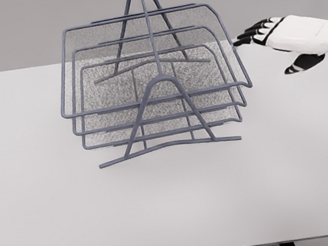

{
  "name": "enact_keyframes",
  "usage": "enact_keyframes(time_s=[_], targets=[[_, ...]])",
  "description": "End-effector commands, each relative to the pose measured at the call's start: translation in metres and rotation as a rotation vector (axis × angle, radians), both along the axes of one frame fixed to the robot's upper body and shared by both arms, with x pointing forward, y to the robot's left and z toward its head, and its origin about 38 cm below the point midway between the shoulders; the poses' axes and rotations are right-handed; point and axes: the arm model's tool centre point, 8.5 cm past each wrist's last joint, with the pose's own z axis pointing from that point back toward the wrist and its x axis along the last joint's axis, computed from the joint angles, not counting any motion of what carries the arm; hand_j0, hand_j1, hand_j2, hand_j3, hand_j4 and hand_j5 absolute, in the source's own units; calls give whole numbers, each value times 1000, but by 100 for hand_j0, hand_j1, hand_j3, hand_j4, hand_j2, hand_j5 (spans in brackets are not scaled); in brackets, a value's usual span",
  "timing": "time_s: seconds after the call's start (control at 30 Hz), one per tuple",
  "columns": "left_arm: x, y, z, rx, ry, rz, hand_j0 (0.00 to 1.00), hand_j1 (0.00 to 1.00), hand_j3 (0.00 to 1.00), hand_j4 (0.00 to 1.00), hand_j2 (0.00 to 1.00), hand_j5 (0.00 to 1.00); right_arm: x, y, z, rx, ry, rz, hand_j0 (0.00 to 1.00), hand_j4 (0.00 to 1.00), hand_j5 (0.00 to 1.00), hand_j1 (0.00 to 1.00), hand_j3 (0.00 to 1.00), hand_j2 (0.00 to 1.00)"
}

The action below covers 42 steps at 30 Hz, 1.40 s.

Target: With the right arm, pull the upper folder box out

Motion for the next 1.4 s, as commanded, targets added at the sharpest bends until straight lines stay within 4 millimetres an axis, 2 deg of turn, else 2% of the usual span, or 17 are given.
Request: enact_keyframes(time_s=[0.0,0.03,0.07,0.1,0.13,0.2,0.23,0.37,0.53,0.63,0.83,1.0,1.07,1.27,1.37], targets=[[0,0,0,0,0,-1,100,100,100,100,100,100,0,-2,4,5,-9,-4,100,100,100,100,100,100],[0,0,0,0,0,1,100,100,100,100,100,100,2,5,3,29,-9,1,100,100,100,100,100,100],[0,0,0,0,0,-1,100,100,100,100,100,100,6,25,-1,72,-15,40,100,100,100,100,100,100],[0,0,0,0,0,-1,100,100,100,100,100,100,8,32,-7,48,-21,43,100,100,100,100,100,100],[0,0,0,0,0,-1,100,100,100,100,100,100,8,50,-18,66,-8,74,100,100,100,100,100,100],[0,0,0,1,-1,-1,100,100,100,100,100,100,8,58,-28,69,9,90,100,100,100,100,100,100],[0,0,0,0,0,-1,100,100,100,100,100,100,2,53,-40,56,33,98,100,100,100,100,100,100],[0,0,0,0,0,-1,100,100,100,100,100,100,-6,38,-51,27,56,92,100,100,100,100,100,100],[0,0,0,0,0,-1,100,100,100,100,100,100,-10,14,-43,-21,47,67,100,100,100,100,100,100],[0,0,0,0,0,-1,100,100,100,100,100,100,-22,-12,-48,-12,48,36,100,100,100,100,100,100],[0,0,0,0,0,-1,100,100,100,100,100,100,-24,-22,-43,-28,40,17,100,100,100,100,100,100],[0,0,0,0,0,-1,100,100,100,100,100,100,-34,-44,-33,-19,14,4,100,100,100,100,100,100],[0,0,0,0,0,1,100,100,100,100,100,100,-38,-53,-24,-23,18,3,100,100,100,100,100,100],[0,0,0,0,0,-1,100,100,100,100,100,100,-44,-66,-24,-39,28,-15,100,100,100,100,100,100],[0,0,0,0,0,-1,100,100,100,100,100,100,-50,-83,-29,-19,43,-65,100,100,100,100,100,100]])
